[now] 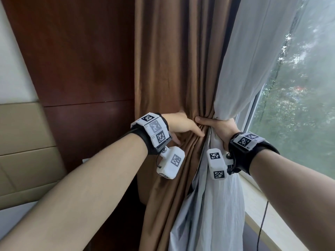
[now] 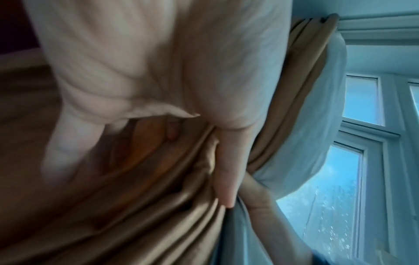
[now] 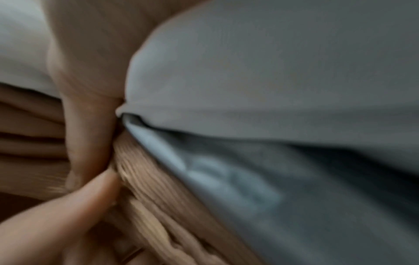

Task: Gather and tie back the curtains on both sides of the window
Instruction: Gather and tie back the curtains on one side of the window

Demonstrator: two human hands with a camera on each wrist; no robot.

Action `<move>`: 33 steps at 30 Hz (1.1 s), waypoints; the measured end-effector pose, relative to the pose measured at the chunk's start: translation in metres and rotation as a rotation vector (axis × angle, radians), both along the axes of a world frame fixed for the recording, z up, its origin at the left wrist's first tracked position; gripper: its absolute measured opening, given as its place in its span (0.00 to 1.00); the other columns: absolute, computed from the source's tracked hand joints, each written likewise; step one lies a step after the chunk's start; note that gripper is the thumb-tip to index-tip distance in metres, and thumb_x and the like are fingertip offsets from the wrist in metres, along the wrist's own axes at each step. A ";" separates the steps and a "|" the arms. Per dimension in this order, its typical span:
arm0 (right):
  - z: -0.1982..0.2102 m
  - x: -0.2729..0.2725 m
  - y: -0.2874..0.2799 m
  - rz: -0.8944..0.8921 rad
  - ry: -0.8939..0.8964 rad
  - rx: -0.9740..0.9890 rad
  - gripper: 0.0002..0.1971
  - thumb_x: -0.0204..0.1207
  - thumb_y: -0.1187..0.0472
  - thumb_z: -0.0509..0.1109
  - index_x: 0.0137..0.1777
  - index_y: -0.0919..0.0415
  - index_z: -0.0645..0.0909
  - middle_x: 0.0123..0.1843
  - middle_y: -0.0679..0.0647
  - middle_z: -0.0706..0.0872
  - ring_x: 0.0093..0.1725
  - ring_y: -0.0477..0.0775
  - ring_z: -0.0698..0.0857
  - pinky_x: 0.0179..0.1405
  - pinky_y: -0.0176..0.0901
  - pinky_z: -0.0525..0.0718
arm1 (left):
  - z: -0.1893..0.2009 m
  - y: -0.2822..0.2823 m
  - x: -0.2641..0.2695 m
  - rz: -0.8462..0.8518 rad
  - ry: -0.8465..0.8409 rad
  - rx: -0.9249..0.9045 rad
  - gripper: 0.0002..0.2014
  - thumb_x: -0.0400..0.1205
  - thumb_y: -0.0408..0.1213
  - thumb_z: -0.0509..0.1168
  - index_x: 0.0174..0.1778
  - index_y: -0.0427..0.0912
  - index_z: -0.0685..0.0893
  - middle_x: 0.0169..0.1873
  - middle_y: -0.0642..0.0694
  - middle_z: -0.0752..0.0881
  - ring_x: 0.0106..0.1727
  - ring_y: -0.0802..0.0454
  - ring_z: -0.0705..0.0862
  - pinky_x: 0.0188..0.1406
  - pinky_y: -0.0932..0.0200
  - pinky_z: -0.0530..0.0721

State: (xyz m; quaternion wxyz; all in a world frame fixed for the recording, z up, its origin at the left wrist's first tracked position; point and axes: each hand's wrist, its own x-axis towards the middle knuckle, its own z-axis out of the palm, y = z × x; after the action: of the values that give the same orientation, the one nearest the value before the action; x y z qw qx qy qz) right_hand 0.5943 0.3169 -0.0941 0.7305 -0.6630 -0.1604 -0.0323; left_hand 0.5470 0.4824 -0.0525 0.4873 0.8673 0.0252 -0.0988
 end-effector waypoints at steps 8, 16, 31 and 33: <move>0.004 -0.005 -0.001 0.053 0.001 -0.041 0.34 0.54 0.60 0.93 0.63 0.61 0.90 0.59 0.54 0.96 0.59 0.57 0.94 0.70 0.61 0.88 | -0.013 0.016 0.005 0.068 -0.054 -0.245 0.58 0.47 0.41 0.92 0.76 0.36 0.78 0.61 0.41 0.92 0.62 0.45 0.92 0.71 0.41 0.86; 0.003 -0.006 0.005 0.000 -0.009 -0.054 0.24 0.64 0.63 0.90 0.60 0.59 0.91 0.57 0.52 0.96 0.58 0.54 0.95 0.68 0.58 0.89 | -0.023 0.007 0.006 0.047 -0.257 -0.281 0.50 0.44 0.41 0.86 0.67 0.39 0.84 0.53 0.45 0.93 0.60 0.46 0.91 0.67 0.46 0.88; 0.006 -0.001 0.004 0.182 0.028 -0.042 0.35 0.60 0.65 0.89 0.71 0.68 0.86 0.65 0.62 0.93 0.65 0.62 0.92 0.71 0.61 0.87 | -0.018 0.007 -0.002 0.005 -0.141 -0.222 0.52 0.56 0.43 0.85 0.78 0.36 0.75 0.70 0.38 0.85 0.70 0.43 0.85 0.73 0.38 0.83; 0.007 -0.001 0.002 0.196 0.026 -0.032 0.35 0.61 0.66 0.88 0.71 0.68 0.85 0.65 0.62 0.92 0.65 0.63 0.92 0.71 0.60 0.87 | -0.014 0.008 -0.004 -0.019 -0.109 -0.229 0.39 0.68 0.35 0.82 0.75 0.36 0.76 0.68 0.39 0.87 0.70 0.44 0.85 0.75 0.38 0.81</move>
State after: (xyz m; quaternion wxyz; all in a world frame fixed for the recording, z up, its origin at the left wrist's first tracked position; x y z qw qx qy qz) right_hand 0.5930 0.3190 -0.0871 0.7214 -0.6562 -0.2154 0.0506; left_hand 0.5425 0.4903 -0.0667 0.5829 0.8102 -0.0209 -0.0582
